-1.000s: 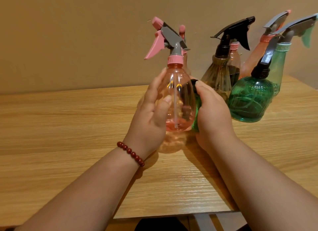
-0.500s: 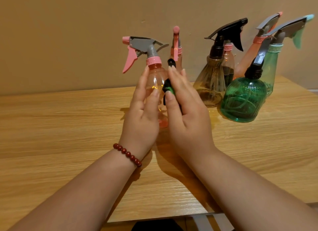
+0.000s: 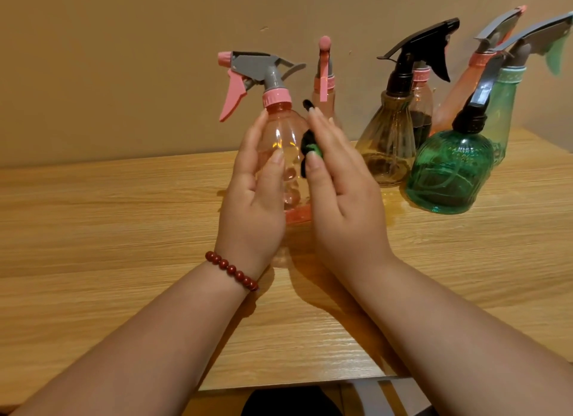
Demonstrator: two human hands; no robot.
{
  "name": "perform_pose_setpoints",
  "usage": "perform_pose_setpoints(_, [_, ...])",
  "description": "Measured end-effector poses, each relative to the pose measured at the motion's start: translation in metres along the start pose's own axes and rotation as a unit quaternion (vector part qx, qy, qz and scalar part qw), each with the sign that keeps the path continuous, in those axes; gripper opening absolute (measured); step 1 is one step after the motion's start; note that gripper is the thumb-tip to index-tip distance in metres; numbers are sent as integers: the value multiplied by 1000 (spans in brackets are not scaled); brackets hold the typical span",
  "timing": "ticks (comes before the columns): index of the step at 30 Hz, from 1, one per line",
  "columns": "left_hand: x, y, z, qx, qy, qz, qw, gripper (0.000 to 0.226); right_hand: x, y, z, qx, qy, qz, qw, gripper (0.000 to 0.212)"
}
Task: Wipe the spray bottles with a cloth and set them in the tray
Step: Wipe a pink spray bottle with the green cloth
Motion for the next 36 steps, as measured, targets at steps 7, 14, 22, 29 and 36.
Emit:
perform_pose_setpoints(7, [-2,0,3,-7,1,-4,1000,55,11,-3,-8,25,-88,126,988,41])
perform_pose_setpoints(14, [1,0,0,-10,33,-14,999,54,15,-7,-8,30,-85,140,986,37])
perform_pose_setpoints(22, [0,1,1,-16,2,3,1000,56,-2,2,-7,17,-5,-46,999,41])
perform_pose_setpoints(29, [5,6,2,-44,3,8,999,56,26,-9,-12,32,-177,207,962,35])
perform_pose_setpoints(36, [1,6,1,-55,-101,23,993,56,6,-3,-15,37,-33,25,998,42])
Point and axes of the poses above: each hand's wrist, its own y-axis away from the middle knuckle, its own z-axis out of the palm, x = y × z, the point moved 3 cm from there along -y, towards the middle knuckle, and after that the axes turned 1 degree about -x, right-handed, at the moved point
